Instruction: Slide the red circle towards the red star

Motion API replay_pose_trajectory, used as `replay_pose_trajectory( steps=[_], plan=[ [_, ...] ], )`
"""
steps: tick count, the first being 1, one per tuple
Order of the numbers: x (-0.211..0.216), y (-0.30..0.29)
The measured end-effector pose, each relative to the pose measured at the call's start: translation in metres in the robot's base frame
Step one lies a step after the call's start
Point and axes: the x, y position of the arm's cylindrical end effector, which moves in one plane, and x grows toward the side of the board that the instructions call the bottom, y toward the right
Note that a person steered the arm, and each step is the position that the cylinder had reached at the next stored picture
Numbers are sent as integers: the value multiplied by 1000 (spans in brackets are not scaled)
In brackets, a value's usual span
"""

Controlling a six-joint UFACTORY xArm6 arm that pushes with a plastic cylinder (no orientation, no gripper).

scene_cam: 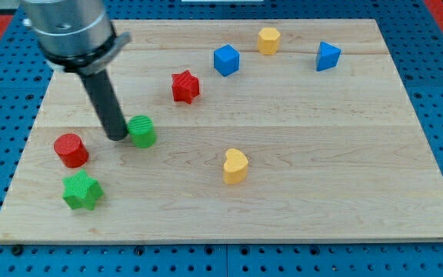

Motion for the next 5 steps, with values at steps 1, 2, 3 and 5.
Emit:
replay_pose_trajectory(
  steps=[1,2,3,5],
  plan=[
    [2,14],
    [1,53],
    [-1,77],
    [3,41]
  ],
)
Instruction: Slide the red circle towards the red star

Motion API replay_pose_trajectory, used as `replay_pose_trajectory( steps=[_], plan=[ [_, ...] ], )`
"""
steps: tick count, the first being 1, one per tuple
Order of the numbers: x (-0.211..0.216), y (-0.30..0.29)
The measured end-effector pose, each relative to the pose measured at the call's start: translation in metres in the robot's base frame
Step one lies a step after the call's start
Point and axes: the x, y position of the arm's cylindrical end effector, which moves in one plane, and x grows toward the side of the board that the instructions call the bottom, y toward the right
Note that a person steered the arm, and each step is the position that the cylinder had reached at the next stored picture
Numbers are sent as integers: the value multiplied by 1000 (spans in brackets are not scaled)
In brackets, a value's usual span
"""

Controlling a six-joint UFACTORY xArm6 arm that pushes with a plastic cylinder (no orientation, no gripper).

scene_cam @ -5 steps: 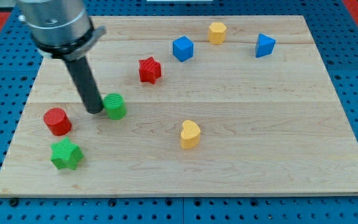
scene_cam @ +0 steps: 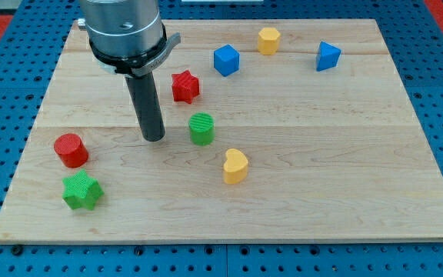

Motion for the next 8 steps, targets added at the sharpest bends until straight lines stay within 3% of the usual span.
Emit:
replay_pose_trajectory(
  steps=[5,6,8],
  plan=[
    [-8,1],
    [-19,-25],
    [-19,-182]
  ],
)
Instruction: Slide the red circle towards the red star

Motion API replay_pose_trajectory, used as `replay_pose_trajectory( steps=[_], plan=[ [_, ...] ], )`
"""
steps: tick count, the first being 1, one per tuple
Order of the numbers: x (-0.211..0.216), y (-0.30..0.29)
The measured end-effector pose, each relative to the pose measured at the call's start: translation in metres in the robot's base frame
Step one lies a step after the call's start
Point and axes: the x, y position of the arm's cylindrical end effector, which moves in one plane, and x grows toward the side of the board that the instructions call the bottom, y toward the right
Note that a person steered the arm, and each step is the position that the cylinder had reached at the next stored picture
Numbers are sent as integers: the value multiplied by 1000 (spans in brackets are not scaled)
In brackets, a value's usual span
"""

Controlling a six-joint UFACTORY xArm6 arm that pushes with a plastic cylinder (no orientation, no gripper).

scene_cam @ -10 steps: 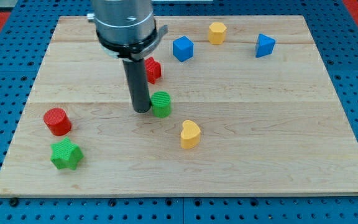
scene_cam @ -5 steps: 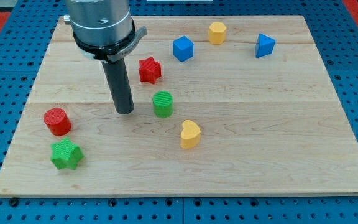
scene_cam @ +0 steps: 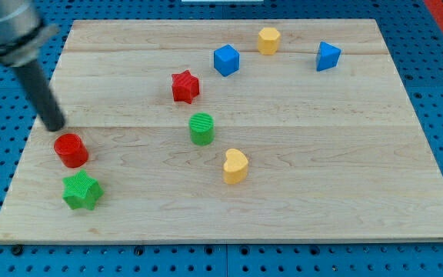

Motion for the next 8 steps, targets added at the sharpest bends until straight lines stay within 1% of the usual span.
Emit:
replay_pose_trajectory(
  steps=[1,2,3,4,5,6,7,8],
  plan=[
    [24,-14],
    [51,26],
    [71,19],
    [75,33],
    [71,59],
    [51,94],
    [19,129],
    [-3,148]
  ],
)
